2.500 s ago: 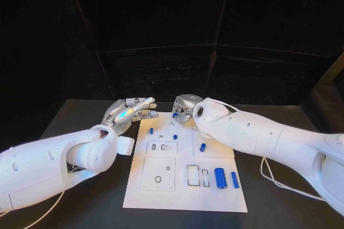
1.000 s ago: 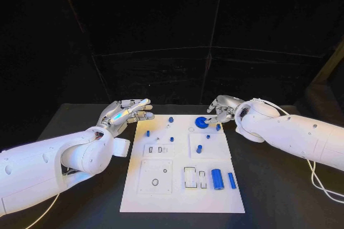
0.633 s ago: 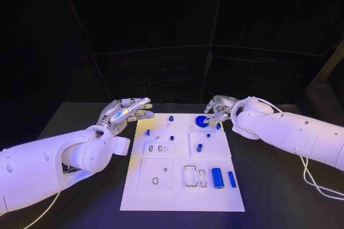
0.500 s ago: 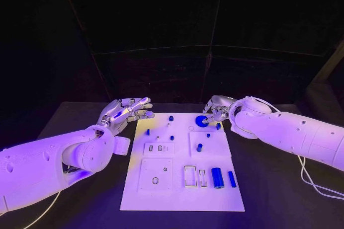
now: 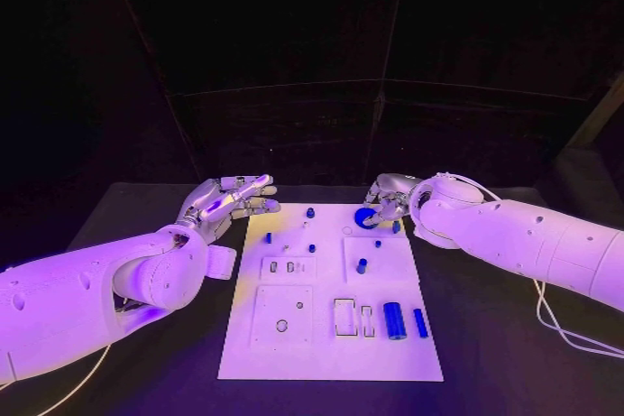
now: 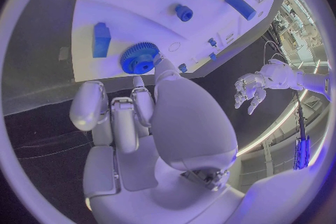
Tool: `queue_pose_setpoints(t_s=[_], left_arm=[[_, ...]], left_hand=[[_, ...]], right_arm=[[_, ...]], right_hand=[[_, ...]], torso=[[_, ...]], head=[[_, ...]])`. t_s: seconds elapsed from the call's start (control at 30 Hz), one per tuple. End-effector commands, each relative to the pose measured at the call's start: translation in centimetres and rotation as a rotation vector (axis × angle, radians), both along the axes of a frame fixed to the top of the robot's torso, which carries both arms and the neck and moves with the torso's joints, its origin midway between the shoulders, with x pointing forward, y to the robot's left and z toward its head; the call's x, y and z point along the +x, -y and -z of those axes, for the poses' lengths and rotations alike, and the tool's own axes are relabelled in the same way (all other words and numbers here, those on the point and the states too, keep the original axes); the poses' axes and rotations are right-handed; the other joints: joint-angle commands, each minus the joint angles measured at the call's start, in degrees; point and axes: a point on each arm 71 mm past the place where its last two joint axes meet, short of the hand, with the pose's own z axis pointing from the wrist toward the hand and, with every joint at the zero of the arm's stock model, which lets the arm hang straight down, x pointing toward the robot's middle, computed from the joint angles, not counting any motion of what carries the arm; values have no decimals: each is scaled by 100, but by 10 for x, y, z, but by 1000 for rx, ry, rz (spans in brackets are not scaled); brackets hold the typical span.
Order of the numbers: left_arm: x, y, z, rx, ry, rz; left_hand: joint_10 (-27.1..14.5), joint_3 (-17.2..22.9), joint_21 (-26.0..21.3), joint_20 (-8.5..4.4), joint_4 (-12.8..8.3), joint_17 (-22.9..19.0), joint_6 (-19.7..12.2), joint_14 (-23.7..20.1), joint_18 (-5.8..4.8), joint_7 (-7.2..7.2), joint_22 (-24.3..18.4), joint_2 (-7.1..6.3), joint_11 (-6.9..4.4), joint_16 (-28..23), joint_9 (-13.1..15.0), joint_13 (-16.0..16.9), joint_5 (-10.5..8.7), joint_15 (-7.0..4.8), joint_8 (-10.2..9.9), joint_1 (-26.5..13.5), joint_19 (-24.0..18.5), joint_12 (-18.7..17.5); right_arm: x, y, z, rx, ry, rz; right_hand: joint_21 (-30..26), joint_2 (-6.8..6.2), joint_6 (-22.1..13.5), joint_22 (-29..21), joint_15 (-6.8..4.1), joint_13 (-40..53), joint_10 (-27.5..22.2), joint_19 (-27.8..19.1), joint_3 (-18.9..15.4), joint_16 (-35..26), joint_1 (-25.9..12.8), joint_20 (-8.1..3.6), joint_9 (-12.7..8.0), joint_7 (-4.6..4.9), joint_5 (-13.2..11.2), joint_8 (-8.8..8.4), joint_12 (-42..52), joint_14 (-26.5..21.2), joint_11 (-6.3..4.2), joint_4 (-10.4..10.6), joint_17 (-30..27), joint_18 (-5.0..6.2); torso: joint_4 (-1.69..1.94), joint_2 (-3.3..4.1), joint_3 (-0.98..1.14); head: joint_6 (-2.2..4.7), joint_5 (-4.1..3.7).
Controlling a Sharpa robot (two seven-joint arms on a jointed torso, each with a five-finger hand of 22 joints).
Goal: Assemble the parts on the task board
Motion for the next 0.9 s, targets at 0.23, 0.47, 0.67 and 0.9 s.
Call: queue_pose_setpoints(t_s=[0.23, 0.47, 0.67, 0.9], left_arm=[[0, 1, -2, -4, 7, 14], [0, 1, -1, -4, 7, 14], [1, 0, -1, -4, 6, 14], [1, 0, -1, -3, 6, 13]], left_hand=[[12, -30, -32, 21, -16, 12, 17, -29, 79, 17, -13, 59, 11, -40, -3, -1, 10, 4, -34, 26, -4, -19], [12, -30, -32, 21, -16, 12, 17, -29, 79, 17, -13, 59, 11, -40, -3, -1, 10, 4, -34, 26, -4, -19], [12, -30, -32, 21, -16, 12, 17, -29, 79, 17, -13, 59, 11, -40, -3, -1, 10, 4, -34, 26, -4, -19], [14, -29, -35, 21, -19, 16, 19, -30, 80, 15, -15, 61, 9, -44, -3, -1, 10, 4, -36, 31, -3, -19]], right_arm=[[1, -2, 2, -45, -25, -24], [1, 0, 3, -55, -25, -22], [1, 0, 3, -63, -13, -23], [1, -1, 3, -64, -6, -32]], right_hand=[[59, 44, 90, 38, 46, 70, 60, 68, 17, 41, 49, 2, 12, -6, -11, 46, 70, 476, 4, -60, 923, -43], [86, 123, 141, 79, 45, 149, 92, 79, 101, 52, 144, 3, 10, -7, -35, 68, 136, 478, 2, -148, 943, -49], [124, 207, 197, 143, 45, 245, 140, 100, 250, 65, 261, 2, 4, -3, -70, 84, 216, 482, 2, -261, 971, -60], [162, 290, 325, 204, 40, 378, 228, 117, 461, 80, 375, -1, 1, -8, -164, 110, 332, 487, -5, -398, 1002, -70]], torso=[[-2, -2, 1], [-5, -2, 6], [0, -1, 8], [-6, -3, 6]], head=[[-30, 12], [-44, 13], [-58, 11], [-67, 3]])
